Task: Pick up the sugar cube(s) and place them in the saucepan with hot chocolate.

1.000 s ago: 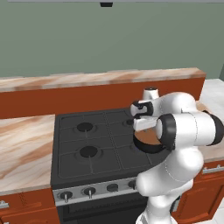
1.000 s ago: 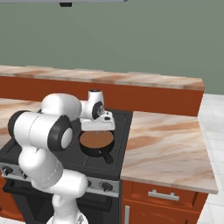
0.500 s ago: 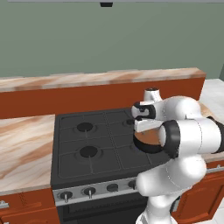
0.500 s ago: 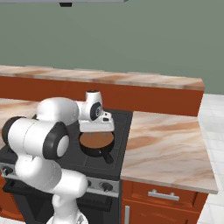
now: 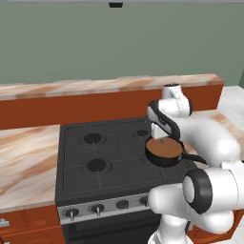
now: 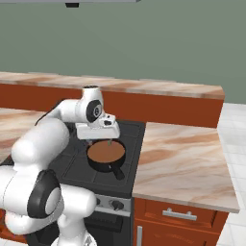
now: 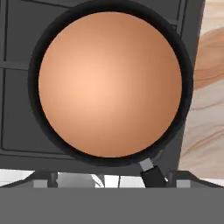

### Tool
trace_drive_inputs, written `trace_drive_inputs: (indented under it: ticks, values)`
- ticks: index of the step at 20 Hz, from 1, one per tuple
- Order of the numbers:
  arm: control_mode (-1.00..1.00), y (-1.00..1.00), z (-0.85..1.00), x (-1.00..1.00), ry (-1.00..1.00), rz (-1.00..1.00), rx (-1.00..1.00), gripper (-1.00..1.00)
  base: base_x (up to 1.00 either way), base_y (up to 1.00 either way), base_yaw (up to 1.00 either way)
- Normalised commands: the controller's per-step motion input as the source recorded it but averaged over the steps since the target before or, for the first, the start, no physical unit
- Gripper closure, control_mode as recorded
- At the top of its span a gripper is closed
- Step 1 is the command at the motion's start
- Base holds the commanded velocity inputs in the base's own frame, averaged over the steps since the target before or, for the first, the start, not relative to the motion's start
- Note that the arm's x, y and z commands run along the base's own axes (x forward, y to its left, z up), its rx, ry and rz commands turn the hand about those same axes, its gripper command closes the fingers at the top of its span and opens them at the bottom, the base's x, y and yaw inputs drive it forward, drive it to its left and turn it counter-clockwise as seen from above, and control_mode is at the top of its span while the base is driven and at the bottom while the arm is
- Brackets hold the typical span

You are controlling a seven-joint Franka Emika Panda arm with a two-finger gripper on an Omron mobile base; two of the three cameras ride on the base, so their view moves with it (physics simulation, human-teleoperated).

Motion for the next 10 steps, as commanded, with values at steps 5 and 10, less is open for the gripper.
trace_drive_inputs:
  ticks: [5,10]
  values:
    - [-1.00,0.09,0.96,-0.99,-0.02,-0.08,0.22,-1.00,0.00,0.00,0.00]
    - [-1.00,0.43,0.86,-0.90,-0.15,-0.05,0.11,-1.00,0.00,0.00,0.00]
